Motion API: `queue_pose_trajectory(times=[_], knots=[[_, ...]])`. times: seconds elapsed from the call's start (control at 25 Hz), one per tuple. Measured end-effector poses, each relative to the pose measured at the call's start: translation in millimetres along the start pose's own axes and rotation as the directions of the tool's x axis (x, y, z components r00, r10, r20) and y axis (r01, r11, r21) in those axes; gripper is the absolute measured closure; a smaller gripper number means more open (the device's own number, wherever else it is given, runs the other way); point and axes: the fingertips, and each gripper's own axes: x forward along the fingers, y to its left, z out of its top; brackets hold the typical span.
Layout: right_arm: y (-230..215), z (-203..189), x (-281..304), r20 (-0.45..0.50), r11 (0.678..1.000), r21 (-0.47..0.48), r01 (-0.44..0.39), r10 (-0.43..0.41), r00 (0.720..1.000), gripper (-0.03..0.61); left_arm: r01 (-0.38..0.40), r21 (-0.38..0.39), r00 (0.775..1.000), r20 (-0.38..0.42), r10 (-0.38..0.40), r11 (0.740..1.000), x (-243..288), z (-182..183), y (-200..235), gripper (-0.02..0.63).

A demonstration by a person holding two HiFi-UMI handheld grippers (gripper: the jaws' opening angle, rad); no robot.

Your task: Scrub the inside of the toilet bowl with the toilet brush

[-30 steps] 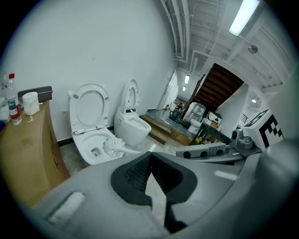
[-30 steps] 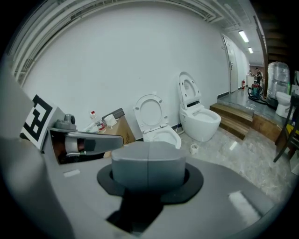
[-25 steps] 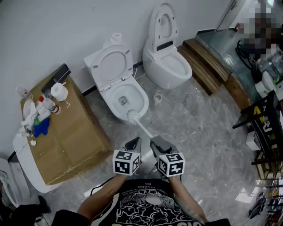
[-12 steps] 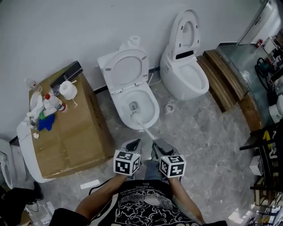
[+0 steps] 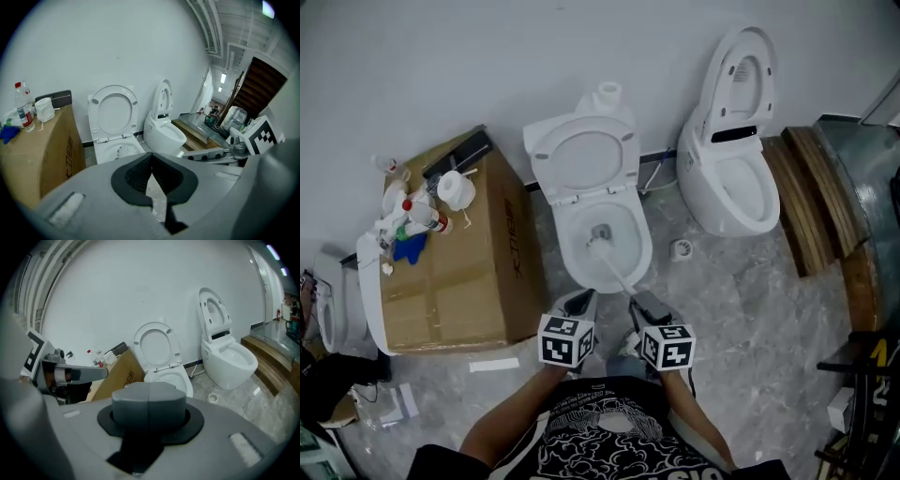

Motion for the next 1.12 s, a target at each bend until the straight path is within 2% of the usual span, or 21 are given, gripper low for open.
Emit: queue_pose_trajectory(times=[0.12, 0.28, 0.52, 0.8, 0.96, 1.12], knots=[[-18.9, 2.8, 14.1, -0.039, 0.999, -0.003, -0.043, 0.043, 0.998, 0.430, -0.043, -0.011, 0.999, -0.002, 0.043, 0.999, 10.3, 7.9, -0.7, 0.623], [-33.5, 4.3, 34.2, -0.081, 0.996, -0.019, -0.086, 0.084, 0.993, 0.430, -0.090, 0.013, 0.996, -0.015, 0.090, 0.996, 13.4, 13.5, -2.7, 0.621], [-33.7, 2.1, 58.4, -0.122, 0.994, -0.005, -0.110, 0.109, 0.987, 0.430, -0.127, -0.016, 0.992, -0.020, 0.126, 0.992, 13.6, 15.1, 11.2, 0.621], [-32.8, 0.5, 94.9, -0.179, 0.996, 0.025, -0.082, 0.085, 0.980, 0.430, -0.102, -0.068, 0.994, -0.052, 0.099, 0.992, 33.0, 10.2, 45.5, 0.621], [-31.7, 12.6, 134.6, -0.193, 0.998, 0.037, -0.054, 0.060, 0.979, 0.430, -0.083, -0.071, 0.996, -0.051, 0.080, 0.994, 55.5, 18.7, 82.0, 0.621], [-31.9, 16.3, 166.7, -0.220, 0.997, 0.077, -0.006, 0.023, 0.975, 0.430, -0.072, -0.124, 0.995, -0.075, 0.063, 0.990, 73.2, 17.4, 118.5, 0.621]])
